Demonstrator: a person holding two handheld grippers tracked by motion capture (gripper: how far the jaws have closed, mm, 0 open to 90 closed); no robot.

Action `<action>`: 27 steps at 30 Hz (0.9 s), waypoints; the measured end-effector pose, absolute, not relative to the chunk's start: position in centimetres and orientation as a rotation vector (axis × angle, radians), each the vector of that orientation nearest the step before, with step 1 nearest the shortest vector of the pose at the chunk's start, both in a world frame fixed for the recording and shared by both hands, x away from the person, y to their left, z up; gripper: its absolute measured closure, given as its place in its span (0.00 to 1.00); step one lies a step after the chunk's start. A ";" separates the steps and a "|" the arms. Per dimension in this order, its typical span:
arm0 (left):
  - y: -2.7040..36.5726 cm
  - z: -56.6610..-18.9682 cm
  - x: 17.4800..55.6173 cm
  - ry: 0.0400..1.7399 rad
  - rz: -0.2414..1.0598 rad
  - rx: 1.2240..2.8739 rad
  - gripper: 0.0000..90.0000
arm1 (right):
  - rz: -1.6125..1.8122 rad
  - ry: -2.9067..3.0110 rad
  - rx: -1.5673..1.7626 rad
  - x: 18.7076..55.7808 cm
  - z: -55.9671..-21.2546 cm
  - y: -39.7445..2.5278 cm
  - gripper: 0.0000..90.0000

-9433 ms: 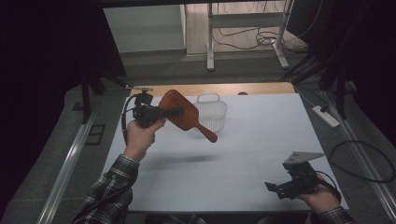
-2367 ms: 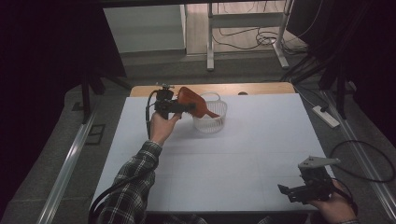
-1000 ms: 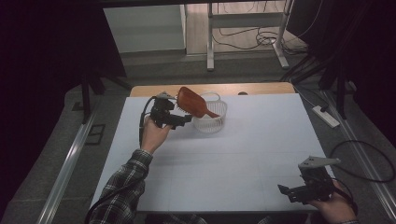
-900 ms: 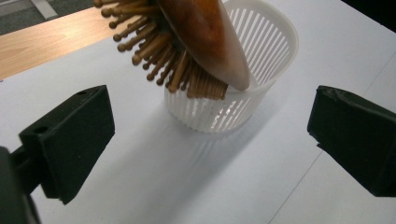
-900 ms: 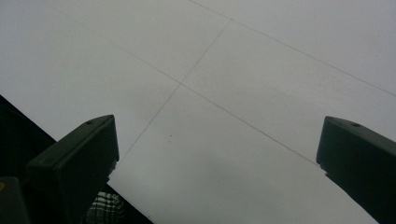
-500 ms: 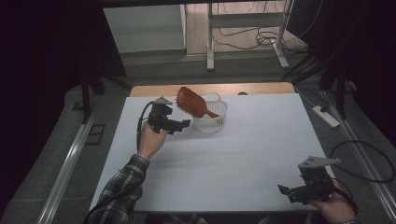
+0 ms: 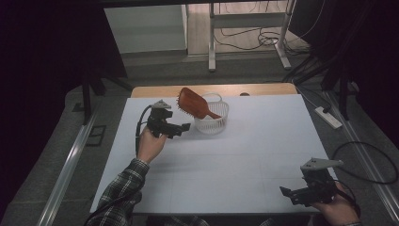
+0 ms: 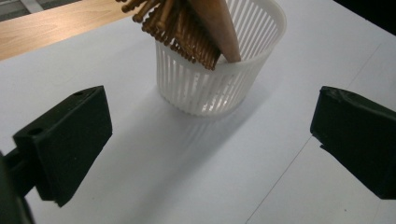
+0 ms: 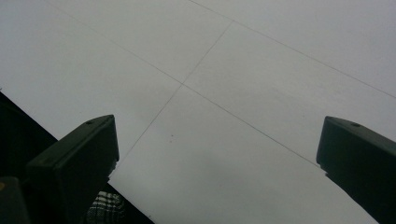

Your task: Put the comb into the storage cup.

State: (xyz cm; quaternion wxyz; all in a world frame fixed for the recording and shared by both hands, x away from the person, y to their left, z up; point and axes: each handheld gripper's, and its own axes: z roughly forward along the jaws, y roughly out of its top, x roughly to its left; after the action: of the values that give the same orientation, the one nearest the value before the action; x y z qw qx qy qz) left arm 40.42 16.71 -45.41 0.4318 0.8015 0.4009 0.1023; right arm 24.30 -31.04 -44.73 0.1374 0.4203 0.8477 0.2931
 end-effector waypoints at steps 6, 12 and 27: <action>16.6 -45.6 40.0 0.974 0.256 2.006 0.00 | 0.849 2.453 1.211 24.3 -44.7 -31.0 0.00; 16.8 -45.8 39.7 0.975 0.241 2.010 0.00 | 0.847 2.451 1.204 24.2 -44.7 -31.0 0.00; 17.5 -45.9 38.5 1.001 0.235 2.011 0.00 | 0.851 2.447 1.202 24.2 -44.7 -31.0 0.00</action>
State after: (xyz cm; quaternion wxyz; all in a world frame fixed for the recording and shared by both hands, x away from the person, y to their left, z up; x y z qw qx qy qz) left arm 38.47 17.45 -45.93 0.4274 0.8050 0.4006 0.0941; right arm 24.19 -30.99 -44.67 0.1424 0.4166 0.8480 0.2950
